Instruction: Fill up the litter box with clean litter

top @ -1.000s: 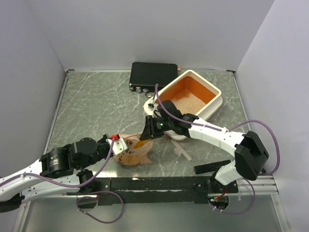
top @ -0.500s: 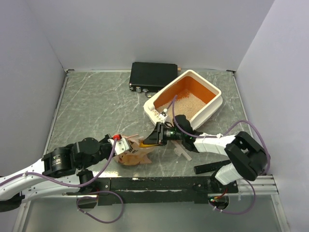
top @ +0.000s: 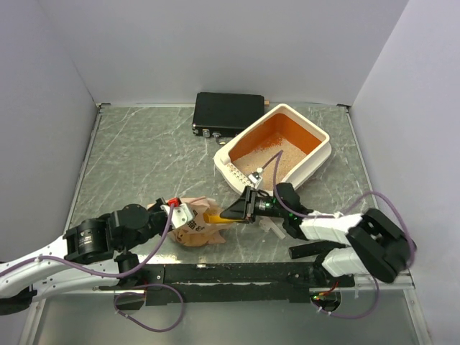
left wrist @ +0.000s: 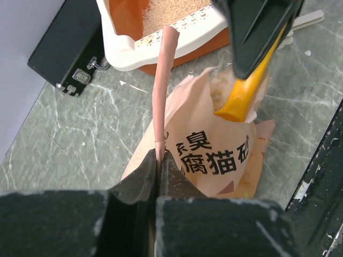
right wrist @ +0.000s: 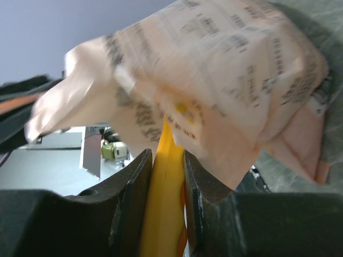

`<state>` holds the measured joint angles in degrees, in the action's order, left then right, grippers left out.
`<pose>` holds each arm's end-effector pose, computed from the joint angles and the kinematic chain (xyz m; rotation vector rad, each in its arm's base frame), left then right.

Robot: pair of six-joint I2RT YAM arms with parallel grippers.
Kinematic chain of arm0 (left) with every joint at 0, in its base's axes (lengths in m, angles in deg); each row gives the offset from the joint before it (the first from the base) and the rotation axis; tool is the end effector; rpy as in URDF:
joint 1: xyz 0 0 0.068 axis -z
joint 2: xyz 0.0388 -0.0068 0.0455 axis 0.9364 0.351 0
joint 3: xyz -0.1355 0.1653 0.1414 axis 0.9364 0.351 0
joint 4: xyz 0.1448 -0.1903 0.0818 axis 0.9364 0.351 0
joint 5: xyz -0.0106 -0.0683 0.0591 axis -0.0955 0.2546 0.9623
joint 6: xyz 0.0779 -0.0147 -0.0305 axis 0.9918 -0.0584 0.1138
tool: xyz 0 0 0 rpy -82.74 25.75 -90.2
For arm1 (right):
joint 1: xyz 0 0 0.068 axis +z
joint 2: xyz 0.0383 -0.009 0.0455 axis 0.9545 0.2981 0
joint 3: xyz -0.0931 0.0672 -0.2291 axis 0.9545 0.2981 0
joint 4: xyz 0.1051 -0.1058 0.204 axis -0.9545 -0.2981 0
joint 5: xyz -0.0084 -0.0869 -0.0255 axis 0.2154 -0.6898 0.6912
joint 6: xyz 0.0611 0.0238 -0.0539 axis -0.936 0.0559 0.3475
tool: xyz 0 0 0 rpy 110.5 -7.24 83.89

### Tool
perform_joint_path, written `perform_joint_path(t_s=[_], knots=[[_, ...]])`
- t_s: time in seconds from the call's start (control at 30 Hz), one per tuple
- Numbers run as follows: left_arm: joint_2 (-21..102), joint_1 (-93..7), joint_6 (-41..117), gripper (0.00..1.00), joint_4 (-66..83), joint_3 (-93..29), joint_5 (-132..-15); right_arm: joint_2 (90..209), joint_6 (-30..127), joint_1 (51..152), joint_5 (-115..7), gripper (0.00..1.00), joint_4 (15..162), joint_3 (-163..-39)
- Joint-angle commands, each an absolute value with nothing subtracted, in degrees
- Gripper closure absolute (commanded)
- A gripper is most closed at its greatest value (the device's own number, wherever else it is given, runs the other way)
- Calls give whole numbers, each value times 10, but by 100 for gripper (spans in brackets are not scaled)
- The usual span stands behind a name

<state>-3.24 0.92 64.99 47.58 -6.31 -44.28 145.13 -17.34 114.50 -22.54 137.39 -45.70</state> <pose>0.0773 -0.1373 0.3074 1.1352 1.5763 -0.2817 0.1736 0.2180 0.1709 -0.0586 2.1746 1.9088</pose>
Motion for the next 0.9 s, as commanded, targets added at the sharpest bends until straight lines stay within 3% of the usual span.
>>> perform_joint_path(t_s=[0.0, 0.87], knots=[[-23, 10, 642, 99, 468, -72, -414, 1338, -166, 1136, -212, 100, 1373, -449], [-86, 10, 642, 99, 417, -80, -407, 994, -166, 1035, -234, 100, 1216, -300]])
